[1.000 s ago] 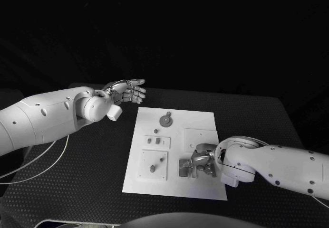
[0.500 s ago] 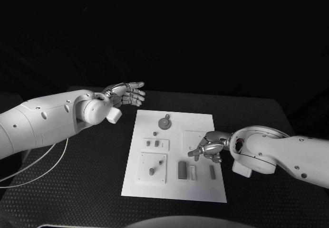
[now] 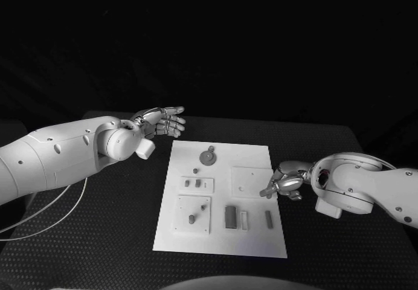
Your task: Assemble the parts on the task board
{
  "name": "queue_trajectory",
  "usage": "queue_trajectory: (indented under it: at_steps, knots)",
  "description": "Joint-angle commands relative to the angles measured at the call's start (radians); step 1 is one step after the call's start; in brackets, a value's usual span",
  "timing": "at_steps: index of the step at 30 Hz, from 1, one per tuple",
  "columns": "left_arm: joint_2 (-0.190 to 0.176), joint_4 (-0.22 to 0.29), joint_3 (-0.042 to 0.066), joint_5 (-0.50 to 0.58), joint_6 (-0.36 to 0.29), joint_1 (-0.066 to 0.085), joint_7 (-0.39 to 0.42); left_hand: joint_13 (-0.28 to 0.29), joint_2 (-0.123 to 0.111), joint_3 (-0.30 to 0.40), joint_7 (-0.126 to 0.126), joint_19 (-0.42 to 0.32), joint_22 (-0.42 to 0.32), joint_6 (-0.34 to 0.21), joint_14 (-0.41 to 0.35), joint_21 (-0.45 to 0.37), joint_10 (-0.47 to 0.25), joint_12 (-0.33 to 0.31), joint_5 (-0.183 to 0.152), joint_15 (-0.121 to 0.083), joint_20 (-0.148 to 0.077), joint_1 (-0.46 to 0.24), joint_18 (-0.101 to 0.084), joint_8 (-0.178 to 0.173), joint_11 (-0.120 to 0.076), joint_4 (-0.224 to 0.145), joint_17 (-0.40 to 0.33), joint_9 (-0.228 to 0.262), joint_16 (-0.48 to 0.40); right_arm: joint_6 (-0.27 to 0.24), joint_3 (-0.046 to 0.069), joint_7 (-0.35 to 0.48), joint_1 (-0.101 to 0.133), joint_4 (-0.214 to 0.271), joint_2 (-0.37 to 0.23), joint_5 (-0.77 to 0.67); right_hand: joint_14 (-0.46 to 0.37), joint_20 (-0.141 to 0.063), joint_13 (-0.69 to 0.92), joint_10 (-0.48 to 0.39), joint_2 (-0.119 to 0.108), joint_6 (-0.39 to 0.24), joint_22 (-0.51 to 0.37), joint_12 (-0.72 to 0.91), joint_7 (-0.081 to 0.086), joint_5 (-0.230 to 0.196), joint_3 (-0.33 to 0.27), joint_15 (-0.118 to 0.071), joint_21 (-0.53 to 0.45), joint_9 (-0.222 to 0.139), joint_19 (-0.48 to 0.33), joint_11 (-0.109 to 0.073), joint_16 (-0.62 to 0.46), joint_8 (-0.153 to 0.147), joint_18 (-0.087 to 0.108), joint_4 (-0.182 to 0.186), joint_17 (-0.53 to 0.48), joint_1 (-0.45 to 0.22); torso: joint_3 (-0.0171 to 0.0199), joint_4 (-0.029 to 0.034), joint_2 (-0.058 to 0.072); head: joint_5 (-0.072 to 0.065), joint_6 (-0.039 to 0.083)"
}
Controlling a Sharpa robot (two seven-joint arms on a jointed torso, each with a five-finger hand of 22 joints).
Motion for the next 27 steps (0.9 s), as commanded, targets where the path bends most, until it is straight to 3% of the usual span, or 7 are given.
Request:
queue_trajectory:
  at_steps: [1,4,7,10,16,22,27]
  knots:
    - [0.003,0.000,0.001,-0.001,0.018,0.001,0.013,-0.001,-0.008,-0.001,-0.001,0.000,0.018,0.006,-0.006,-0.006,-0.004,0.004,0.000,-0.001,0.001,0.005,0.009,-0.004,-0.005,0.005,0.001,-0.001,-0.006,0.094,-0.001,-0.094,-0.001,0.004,0.000,-0.094,0.013,0.003,-0.001,0.007,0.000,0.008,-0.002,-0.001,0.000,-0.005,0.001,-0.004,0.006,0.003,0.002,-0.004,0.009,0.005,0.069,-0.004,0.007,0.012,0.0007,0.0027,0.001,0.000,0.000]
    - [0.003,0.002,0.001,-0.001,0.020,0.001,0.012,-0.001,-0.008,-0.001,-0.001,0.000,0.018,0.006,-0.007,-0.006,-0.004,0.004,0.000,-0.001,0.001,0.005,0.009,-0.004,-0.005,0.005,0.001,-0.001,-0.006,0.140,-0.005,-0.115,-0.002,0.001,0.000,-0.098,0.018,0.002,-0.001,0.010,-0.002,0.010,-0.003,-0.001,-0.001,-0.006,0.004,-0.004,0.007,0.005,0.005,-0.005,0.015,0.007,0.069,-0.002,0.011,0.016,-0.0012,0.0013,0.000,-0.004,0.000]
    - [0.003,0.001,0.001,-0.001,0.020,0.001,0.012,-0.001,-0.008,-0.002,-0.001,0.000,0.019,0.006,-0.007,-0.006,-0.004,0.004,0.000,-0.001,0.001,0.005,0.009,-0.004,-0.004,0.004,0.001,-0.001,-0.006,0.136,-0.020,-0.123,-0.008,-0.006,-0.002,-0.119,0.016,0.005,-0.002,0.010,-0.005,0.008,-0.005,-0.002,0.000,-0.006,0.002,-0.003,0.007,0.007,0.005,-0.005,0.011,0.006,0.069,0.018,0.008,-0.003,-0.0034,0.0003,-0.001,-0.004,-0.003]
    - [0.002,0.001,0.001,-0.002,0.019,0.001,0.012,-0.001,-0.009,-0.002,-0.001,-0.001,0.019,0.006,-0.007,-0.006,-0.004,0.005,0.000,-0.001,0.001,0.006,0.009,-0.004,-0.004,0.004,0.001,-0.001,-0.006,0.131,-0.027,-0.127,-0.021,-0.010,-0.003,-0.128,0.016,0.005,-0.002,0.010,-0.010,0.007,-0.006,-0.003,0.000,-0.006,0.001,-0.003,0.008,0.009,0.004,-0.005,0.011,0.006,0.069,0.029,0.008,-0.011,-0.0037,0.0008,-0.001,-0.010,-0.007]
    - [-0.001,0.002,0.001,-0.002,0.019,0.001,0.013,-0.001,-0.009,-0.002,-0.001,-0.001,0.019,0.006,-0.007,-0.006,-0.004,0.005,0.000,-0.001,0.001,0.006,0.009,-0.004,-0.004,0.004,0.001,-0.001,-0.006,0.144,-0.030,-0.121,-0.042,-0.020,0.009,-0.137,0.017,0.006,-0.002,0.010,-0.019,0.006,-0.007,-0.003,0.000,-0.006,0.001,-0.003,0.008,0.010,0.003,-0.005,0.011,0.006,0.069,0.037,0.010,-0.017,-0.0023,0.0028,0.000,-0.007,-0.015]
    - [-0.004,0.004,0.001,-0.002,0.019,0.001,0.013,-0.001,-0.009,-0.002,-0.001,-0.001,0.019,0.006,-0.007,-0.006,-0.004,0.005,0.000,-0.001,0.001,0.006,0.009,-0.004,-0.004,0.004,0.001,-0.001,-0.006,0.122,-0.034,-0.117,-0.070,-0.028,0.035,-0.185,0.018,0.006,-0.002,0.011,-0.023,0.006,-0.007,-0.003,-0.001,-0.006,0.002,-0.003,0.009,0.011,0.004,-0.005,0.012,0.007,0.069,0.042,0.010,-0.018,-0.0020,0.0009,0.000,-0.006,-0.018]
    - [-0.004,0.006,0.001,-0.002,0.021,0.001,0.012,-0.001,-0.009,-0.002,-0.001,-0.001,0.019,0.006,-0.007,-0.006,-0.004,0.005,0.000,-0.001,0.001,0.007,0.009,-0.004,-0.004,0.004,0.001,-0.001,-0.006,0.111,-0.034,-0.115,-0.087,-0.036,0.056,-0.186,0.017,0.006,-0.002,0.011,-0.026,0.006,-0.008,-0.003,-0.001,-0.006,0.004,-0.003,0.010,0.012,0.003,-0.005,0.011,0.007,0.069,0.045,0.009,-0.018,-0.0018,0.0030,0.000,-0.007,-0.019]
